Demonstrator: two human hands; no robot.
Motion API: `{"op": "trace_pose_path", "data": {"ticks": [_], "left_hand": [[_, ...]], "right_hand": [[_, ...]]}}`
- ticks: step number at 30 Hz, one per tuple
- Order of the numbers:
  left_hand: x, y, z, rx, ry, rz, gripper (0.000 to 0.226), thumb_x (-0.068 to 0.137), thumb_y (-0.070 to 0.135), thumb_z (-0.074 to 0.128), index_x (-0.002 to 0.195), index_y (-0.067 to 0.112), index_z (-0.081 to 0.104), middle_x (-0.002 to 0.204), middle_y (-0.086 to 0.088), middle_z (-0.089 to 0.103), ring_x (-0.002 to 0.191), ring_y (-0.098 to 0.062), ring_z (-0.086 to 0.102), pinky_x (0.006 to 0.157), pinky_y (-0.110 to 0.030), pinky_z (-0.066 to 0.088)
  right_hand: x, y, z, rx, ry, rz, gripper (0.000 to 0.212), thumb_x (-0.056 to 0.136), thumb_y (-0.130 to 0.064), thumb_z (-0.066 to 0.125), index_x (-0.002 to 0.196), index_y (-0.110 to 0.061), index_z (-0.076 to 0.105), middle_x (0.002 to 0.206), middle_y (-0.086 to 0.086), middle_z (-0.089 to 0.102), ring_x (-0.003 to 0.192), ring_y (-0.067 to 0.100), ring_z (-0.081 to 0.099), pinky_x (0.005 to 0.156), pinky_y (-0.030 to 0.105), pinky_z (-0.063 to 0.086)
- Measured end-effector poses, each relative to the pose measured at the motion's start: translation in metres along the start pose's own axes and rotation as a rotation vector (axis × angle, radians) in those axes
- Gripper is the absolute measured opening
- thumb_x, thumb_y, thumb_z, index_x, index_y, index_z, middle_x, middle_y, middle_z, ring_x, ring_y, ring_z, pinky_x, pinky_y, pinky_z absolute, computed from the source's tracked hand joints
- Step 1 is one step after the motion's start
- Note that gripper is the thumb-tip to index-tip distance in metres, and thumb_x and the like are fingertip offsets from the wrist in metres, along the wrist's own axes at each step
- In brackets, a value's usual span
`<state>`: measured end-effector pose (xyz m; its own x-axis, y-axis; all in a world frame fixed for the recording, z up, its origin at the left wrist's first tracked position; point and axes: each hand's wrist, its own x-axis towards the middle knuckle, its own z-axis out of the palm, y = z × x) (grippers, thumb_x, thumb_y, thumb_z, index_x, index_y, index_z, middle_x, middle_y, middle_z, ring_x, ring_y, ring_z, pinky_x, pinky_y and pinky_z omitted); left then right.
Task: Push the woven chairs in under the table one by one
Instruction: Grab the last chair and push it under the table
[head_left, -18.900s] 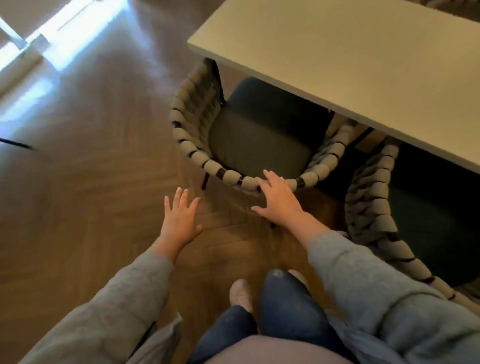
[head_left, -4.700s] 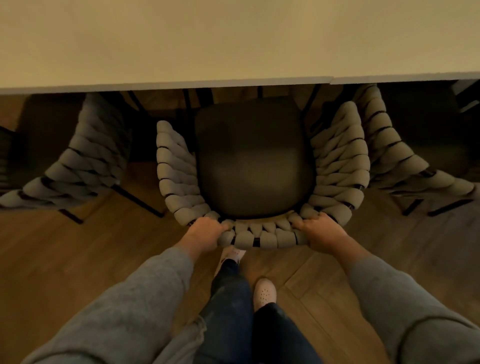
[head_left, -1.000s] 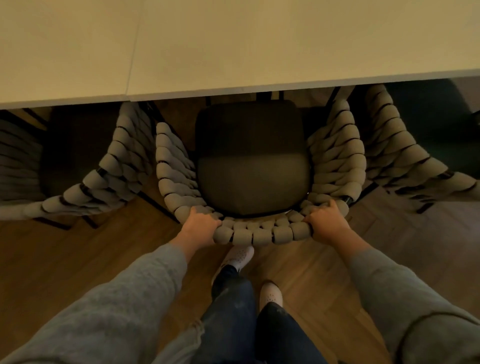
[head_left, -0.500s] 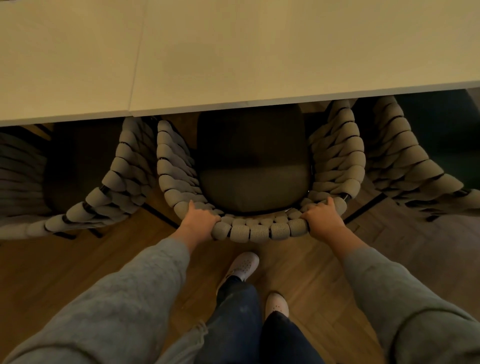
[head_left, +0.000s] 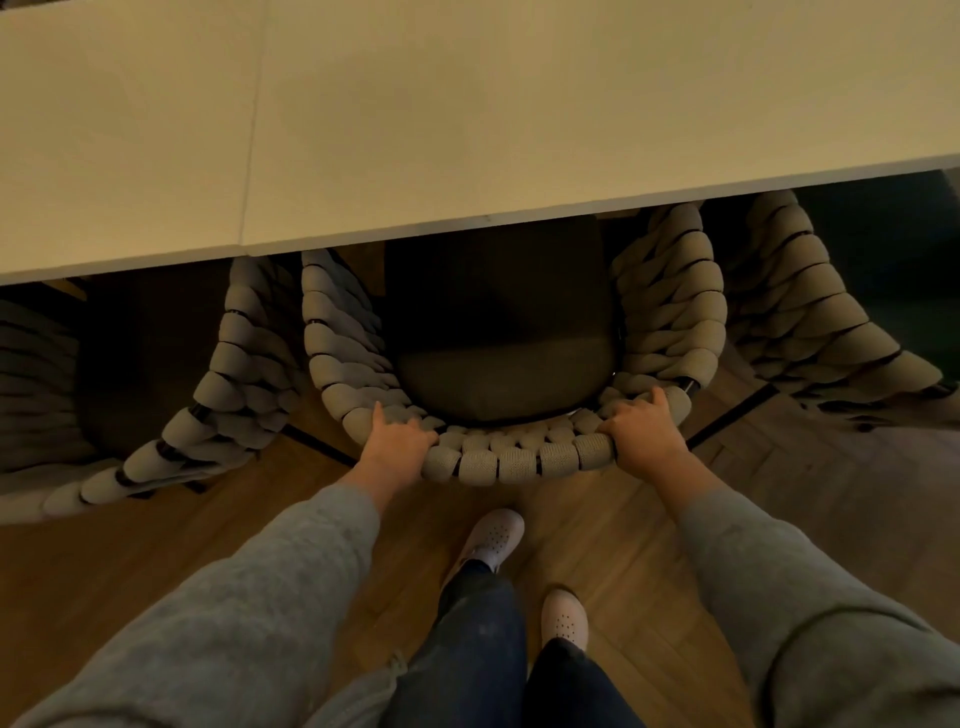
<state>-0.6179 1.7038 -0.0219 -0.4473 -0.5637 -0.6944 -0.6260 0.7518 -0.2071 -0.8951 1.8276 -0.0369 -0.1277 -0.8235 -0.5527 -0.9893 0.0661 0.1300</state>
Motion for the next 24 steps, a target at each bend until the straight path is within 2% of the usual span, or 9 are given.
{"op": "trace_pose_path", "data": {"ticks": [8,16,24], "left_hand": [[-0.01,0.006,0.006,0.039,0.004,0.01,0.049,0.096,0.028,0.052,0.143,0.031,0.037,0.143,-0.006,0.044,0.132,-0.027,0.043,0.113,-0.066,0.006],[-0.001,-0.004,0.006,0.061,-0.01,0.04,0.047,0.097,0.024,0.048,0.142,0.031,0.039,0.139,-0.007,0.046,0.128,-0.031,0.044,0.11,-0.071,0.003],[-0.006,-0.002,0.011,0.061,-0.003,0.065,0.041,0.097,0.021,0.048,0.137,0.028,0.046,0.136,-0.009,0.047,0.127,-0.029,0.045,0.11,-0.071,0.004]], "right_hand": [[-0.014,-0.008,0.013,0.068,0.021,0.047,0.024,0.093,-0.03,0.052,0.112,-0.037,0.066,0.113,-0.003,0.057,0.114,0.019,0.049,0.116,0.049,0.012],[-0.005,-0.008,0.013,0.077,0.022,0.048,0.028,0.092,-0.032,0.053,0.117,-0.04,0.063,0.119,-0.004,0.055,0.118,0.019,0.048,0.115,0.051,0.01],[-0.018,-0.016,0.021,0.13,0.021,0.074,0.027,0.094,-0.033,0.049,0.116,-0.042,0.063,0.114,-0.005,0.057,0.114,0.018,0.05,0.116,0.05,0.009]]}}
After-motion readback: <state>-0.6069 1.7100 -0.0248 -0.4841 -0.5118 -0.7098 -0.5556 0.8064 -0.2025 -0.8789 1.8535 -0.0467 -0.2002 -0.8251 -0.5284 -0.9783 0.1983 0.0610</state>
